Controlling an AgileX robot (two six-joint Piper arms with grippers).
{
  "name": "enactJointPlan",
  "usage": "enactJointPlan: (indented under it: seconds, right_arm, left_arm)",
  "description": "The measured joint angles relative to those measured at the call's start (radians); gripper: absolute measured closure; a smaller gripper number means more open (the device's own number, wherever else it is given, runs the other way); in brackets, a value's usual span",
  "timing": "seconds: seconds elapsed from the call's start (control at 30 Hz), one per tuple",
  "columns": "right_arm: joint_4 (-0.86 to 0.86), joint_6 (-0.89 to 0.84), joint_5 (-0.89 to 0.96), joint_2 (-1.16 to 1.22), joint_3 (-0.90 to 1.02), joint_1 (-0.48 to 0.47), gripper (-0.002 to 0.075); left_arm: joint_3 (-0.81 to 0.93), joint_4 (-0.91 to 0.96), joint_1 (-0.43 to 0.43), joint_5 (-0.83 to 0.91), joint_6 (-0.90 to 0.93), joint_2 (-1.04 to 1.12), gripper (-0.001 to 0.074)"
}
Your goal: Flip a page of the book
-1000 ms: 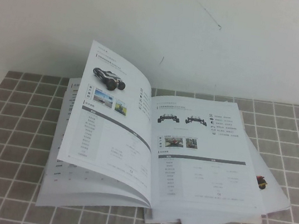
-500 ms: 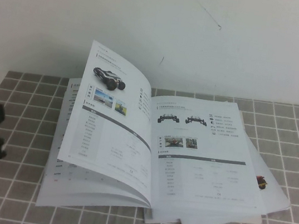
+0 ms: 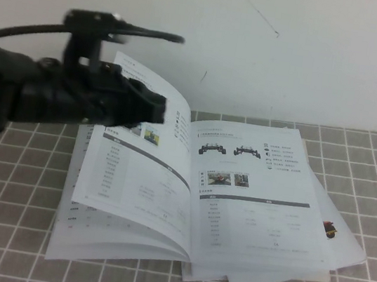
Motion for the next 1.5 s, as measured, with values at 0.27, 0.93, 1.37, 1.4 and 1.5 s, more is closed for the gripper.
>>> enactJointPlan:
  seconds: [0.27, 0.93, 1.37, 1.4, 1.5]
  right_arm:
    - [0.052, -0.133, 0.202, 0.257, -0.151, 0.092, 0.0728]
    - [0.658, -0.744, 0.328, 0.747, -0.427, 0.135, 0.0460]
    - [0.670, -0.794, 0.405, 1.048, -0.661, 0.136, 0.0353]
    - [0.670, -0.794, 0.415, 1.060, -0.673, 0.136, 0.0352]
    - [0.670, -0.794, 0.431, 1.093, -0.696, 0.136, 0.0352]
  left_arm:
    - [-0.130, 0.048, -0.102, -0.002, -0.007, 0.335, 0.0738]
    - [-0.136, 0.398, -0.090, -0.040, -0.268, 0.357, 0.0738]
    - [-0.140, 0.561, -0.090, 0.018, -0.412, 0.375, 0.0738]
    - [-0.140, 0.561, -0.090, 0.023, -0.412, 0.377, 0.0738]
    - [-0.142, 0.561, -0.090, 0.042, -0.412, 0.388, 0.0738]
